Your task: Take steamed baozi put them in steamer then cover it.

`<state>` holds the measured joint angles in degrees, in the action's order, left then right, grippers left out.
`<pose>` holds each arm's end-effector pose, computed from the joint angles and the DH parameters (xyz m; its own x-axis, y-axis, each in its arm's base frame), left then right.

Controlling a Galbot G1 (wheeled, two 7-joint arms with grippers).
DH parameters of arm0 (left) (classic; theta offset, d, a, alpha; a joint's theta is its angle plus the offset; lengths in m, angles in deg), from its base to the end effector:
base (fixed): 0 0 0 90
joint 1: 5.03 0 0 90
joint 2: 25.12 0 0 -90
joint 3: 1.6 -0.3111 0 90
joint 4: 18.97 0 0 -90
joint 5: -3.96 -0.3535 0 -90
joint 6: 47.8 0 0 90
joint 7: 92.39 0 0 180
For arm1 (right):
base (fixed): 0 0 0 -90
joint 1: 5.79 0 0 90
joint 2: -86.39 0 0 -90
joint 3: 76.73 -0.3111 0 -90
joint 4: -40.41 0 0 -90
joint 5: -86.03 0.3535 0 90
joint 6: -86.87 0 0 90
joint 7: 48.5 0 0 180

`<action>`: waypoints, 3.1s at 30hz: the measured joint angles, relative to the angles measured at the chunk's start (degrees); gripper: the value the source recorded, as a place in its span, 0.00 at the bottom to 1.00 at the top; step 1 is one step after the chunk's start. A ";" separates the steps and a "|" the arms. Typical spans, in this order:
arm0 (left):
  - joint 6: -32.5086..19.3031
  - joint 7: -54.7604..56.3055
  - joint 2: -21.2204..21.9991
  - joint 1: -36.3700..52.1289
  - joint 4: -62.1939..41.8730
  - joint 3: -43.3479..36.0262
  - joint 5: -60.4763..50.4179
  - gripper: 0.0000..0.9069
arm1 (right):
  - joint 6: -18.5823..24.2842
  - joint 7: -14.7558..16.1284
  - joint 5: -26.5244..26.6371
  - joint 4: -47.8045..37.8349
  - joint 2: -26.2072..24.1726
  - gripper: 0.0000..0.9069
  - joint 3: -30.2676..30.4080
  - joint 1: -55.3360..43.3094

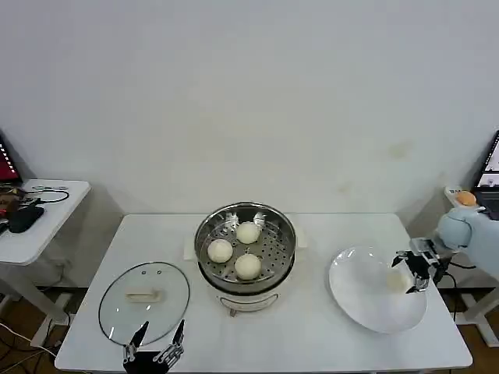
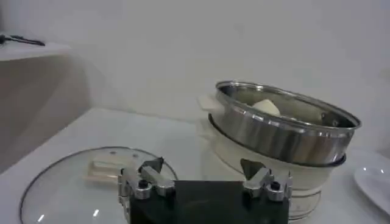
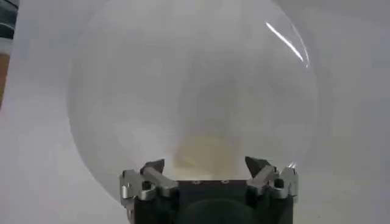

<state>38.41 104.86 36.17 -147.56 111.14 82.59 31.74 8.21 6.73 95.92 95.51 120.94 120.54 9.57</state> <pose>0.0952 0.0160 -0.2659 -0.9552 0.0795 0.2851 0.0302 0.9844 -0.1733 0.4778 -0.2658 -0.2205 -0.0856 -0.0997 0.9913 -0.9855 -0.1377 -0.0990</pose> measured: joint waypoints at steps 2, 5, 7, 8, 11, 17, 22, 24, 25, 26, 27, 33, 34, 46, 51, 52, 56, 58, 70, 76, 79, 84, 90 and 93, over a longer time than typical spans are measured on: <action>0.01 -0.01 0.02 0.02 -0.01 -0.04 -0.01 1.00 | 0.05 0.03 -0.26 -0.26 0.10 0.97 -0.33 0.34; 0.02 -0.01 0.04 0.03 -0.07 -0.10 -0.01 1.00 | 0.11 0.18 -0.60 -0.60 0.19 0.88 -0.76 0.89; 0.02 -0.01 0.04 0.02 -0.09 -0.10 -0.01 1.00 | 0.12 0.13 -0.66 -0.80 0.27 0.88 -1.11 1.21; 0.02 0.00 0.04 -0.01 -0.09 -0.09 -0.01 1.00 | 0.16 0.11 -0.72 -0.84 0.29 0.88 -1.20 1.30; 0.02 0.00 0.04 -0.13 -0.02 -0.01 0.00 1.00 | 0.32 0.12 -1.03 -1.06 0.37 0.87 -1.58 1.63; 0.11 0.15 0.16 -0.18 0.29 0.00 0.00 1.00 | 0.76 0.11 -1.24 -1.22 0.25 0.87 -2.21 2.13; 0.14 0.19 0.17 -0.21 0.42 -0.01 0.04 1.00 | 1.10 0.05 -1.32 -1.23 0.09 0.82 -2.43 2.32; 0.14 0.19 0.17 -0.23 0.48 -0.01 0.04 1.00 | 1.17 0.03 -1.39 -1.24 0.10 0.82 -2.45 2.32; 0.15 0.19 0.16 -0.26 0.54 -0.02 0.05 1.00 | 1.21 0.06 -1.40 -1.27 0.10 0.81 -2.46 2.32; 0.15 0.19 0.16 -0.27 0.60 -0.02 0.05 1.00 | 1.23 0.09 -1.43 -1.29 0.09 0.81 -2.46 2.32; 0.15 0.19 0.17 -0.27 0.62 -0.02 0.06 1.00 | 1.32 0.13 -1.48 -1.33 0.09 0.81 -2.46 2.32; 0.15 0.20 0.22 -0.32 0.55 -0.08 0.07 1.00 | 1.71 0.39 -1.65 -1.51 -0.16 0.81 -2.52 2.15; 0.15 0.20 0.24 -0.32 0.55 -0.10 0.07 1.00 | 1.75 0.40 -1.66 -1.53 -0.19 0.81 -2.54 2.07; 0.19 0.23 0.24 -0.11 0.52 -0.24 0.07 1.00 | 2.08 0.76 -1.31 -0.88 -0.29 0.72 -2.55 1.48; 0.19 0.24 0.18 -0.25 0.55 -0.13 0.07 1.00 | 2.30 0.81 -1.58 -0.44 -0.27 0.71 -2.57 1.65; 0.19 0.27 0.23 -0.26 0.58 -0.08 0.07 1.00 | 2.32 0.81 -1.60 -0.43 -0.27 0.71 -2.57 1.65; 0.19 0.29 0.23 -0.33 0.63 0.09 0.07 1.00 | 2.35 0.93 -1.58 -0.10 -0.51 0.71 -2.32 1.32; 0.19 0.29 0.16 -0.41 0.63 0.18 0.07 1.00 | 2.24 1.06 -1.25 0.36 -0.74 0.71 -1.80 0.69; 0.16 0.36 -0.23 -0.18 0.49 0.07 0.18 1.00 | 2.04 1.68 2.37 5.90 -0.72 0.72 6.51 -9.03; 0.09 0.47 -0.46 -0.21 0.30 0.05 0.19 1.00 | 1.27 1.35 5.66 9.87 0.31 0.72 11.55 -15.98; 0.00 0.65 -0.44 -0.20 0.22 0.07 0.19 1.00 | 0.30 0.72 8.30 12.17 1.31 0.72 14.28 -19.74; -0.07 0.72 -0.43 -0.21 0.17 -0.06 0.09 1.00 | -2.09 -0.58 13.84 16.09 3.83 0.72 19.17 -26.22; -0.17 0.91 -0.59 -0.09 0.17 -0.08 -0.01 1.00 | -5.78 -2.08 21.52 20.25 8.06 0.73 24.70 -33.81; -0.20 0.95 -0.65 -0.07 0.30 -0.29 -0.12 1.00 | -7.63 -2.73 25.25 21.82 10.35 0.73 26.49 -36.82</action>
<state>38.20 105.81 35.51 -147.63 111.44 82.30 31.61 0.57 4.00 121.17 117.33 131.29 147.04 -27.25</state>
